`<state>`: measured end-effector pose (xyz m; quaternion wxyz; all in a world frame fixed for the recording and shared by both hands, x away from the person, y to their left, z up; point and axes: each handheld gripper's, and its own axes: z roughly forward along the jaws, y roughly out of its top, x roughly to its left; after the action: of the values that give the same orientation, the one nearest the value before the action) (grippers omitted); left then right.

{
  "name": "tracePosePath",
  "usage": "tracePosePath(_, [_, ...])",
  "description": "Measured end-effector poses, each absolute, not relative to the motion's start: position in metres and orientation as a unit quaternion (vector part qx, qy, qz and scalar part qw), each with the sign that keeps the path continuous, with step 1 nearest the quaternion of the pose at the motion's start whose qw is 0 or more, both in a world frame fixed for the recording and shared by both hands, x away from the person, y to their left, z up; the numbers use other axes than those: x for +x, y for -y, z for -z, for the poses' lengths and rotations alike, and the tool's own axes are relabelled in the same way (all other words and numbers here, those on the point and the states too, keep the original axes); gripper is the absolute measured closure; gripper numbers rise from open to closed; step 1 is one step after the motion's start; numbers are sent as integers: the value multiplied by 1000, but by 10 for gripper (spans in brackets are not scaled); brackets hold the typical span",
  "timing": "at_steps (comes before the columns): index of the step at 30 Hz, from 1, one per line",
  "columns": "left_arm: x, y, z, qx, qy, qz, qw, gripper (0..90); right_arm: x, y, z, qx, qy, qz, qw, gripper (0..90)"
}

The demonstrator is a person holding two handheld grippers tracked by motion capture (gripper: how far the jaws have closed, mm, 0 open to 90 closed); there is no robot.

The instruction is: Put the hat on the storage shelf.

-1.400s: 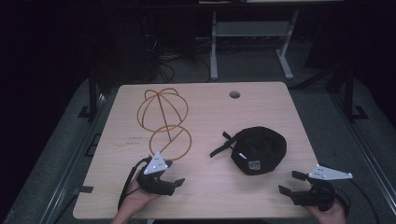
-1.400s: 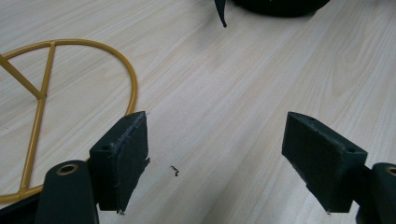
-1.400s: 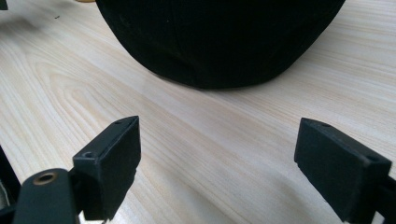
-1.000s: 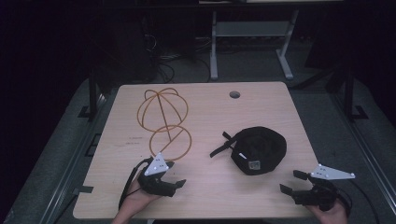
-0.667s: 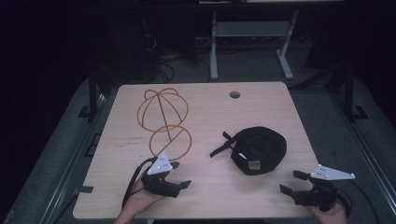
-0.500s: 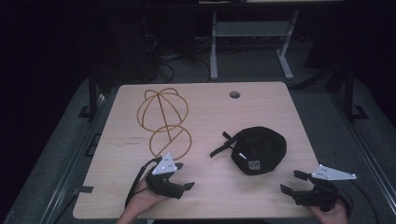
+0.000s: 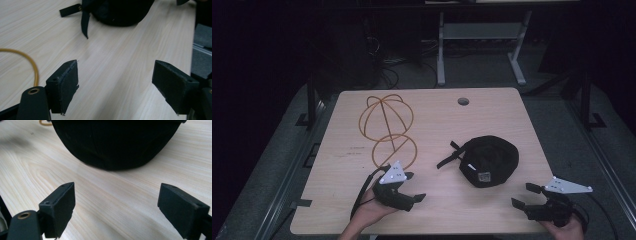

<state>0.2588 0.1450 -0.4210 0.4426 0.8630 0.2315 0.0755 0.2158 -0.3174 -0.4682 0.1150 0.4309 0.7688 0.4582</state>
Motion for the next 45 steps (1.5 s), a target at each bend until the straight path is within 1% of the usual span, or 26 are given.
tracePosePath(15, [265, -112, 412, 881, -195, -53, 428, 199, 216, 322, 468, 433, -765, -462, 115, 141])
tracePosePath(24, [271, -89, 396, 889, -165, -56, 424, 193, 216, 323, 469, 429, -768, -462, 113, 142])
tracePosePath(28, [275, -73, 386, 893, -145, -60, 423, 192, 216, 323, 469, 428, -769, -462, 112, 142])
tracePosePath(45, [287, -32, 371, 903, -111, -48, 412, 185, 216, 323, 468, 426, -769, -464, 108, 157])
